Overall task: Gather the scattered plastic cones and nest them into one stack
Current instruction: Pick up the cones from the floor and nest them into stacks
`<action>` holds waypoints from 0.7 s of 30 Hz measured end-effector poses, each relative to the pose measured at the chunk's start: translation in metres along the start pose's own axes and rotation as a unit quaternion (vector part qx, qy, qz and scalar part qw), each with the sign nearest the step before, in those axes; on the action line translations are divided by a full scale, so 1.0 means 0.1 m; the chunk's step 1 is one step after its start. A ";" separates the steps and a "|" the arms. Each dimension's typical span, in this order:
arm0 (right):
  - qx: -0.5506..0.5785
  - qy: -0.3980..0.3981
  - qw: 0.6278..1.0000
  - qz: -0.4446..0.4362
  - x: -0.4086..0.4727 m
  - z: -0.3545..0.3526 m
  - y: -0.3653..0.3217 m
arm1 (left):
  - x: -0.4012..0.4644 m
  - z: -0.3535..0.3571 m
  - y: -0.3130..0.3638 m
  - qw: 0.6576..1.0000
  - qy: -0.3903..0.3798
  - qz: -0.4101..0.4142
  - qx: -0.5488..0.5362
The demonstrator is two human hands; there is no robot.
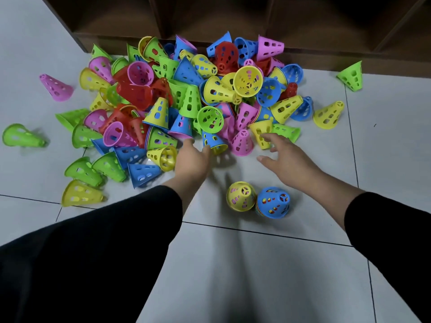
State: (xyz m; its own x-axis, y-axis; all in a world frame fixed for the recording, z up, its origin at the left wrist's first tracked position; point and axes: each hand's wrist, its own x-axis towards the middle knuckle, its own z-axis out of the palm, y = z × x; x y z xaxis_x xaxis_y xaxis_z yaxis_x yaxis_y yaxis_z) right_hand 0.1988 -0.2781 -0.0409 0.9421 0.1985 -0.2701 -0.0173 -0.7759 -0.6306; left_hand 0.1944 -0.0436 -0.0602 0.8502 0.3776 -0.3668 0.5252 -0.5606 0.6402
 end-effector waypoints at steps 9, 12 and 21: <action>-0.082 -0.057 0.995 -0.015 0.64 0.21 -0.25 | 0.45 0.19 0.30 0.982 -0.083 -0.116 -0.126; -0.103 -0.062 0.993 -0.019 0.69 0.29 -0.25 | 0.60 0.32 0.16 0.976 -0.108 -0.116 -0.151; -0.077 -0.013 0.997 -0.017 0.45 0.19 -0.23 | 0.04 0.14 0.06 0.948 -0.143 -0.173 -0.225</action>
State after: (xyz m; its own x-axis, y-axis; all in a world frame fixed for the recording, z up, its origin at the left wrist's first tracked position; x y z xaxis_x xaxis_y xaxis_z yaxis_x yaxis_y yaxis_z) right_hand 0.2347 -0.2403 -0.0526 0.9320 0.2411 -0.2708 0.0686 -0.8507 -0.5212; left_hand 0.2017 -0.0556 -0.0677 0.6388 0.2304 -0.7341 0.7605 -0.0450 0.6477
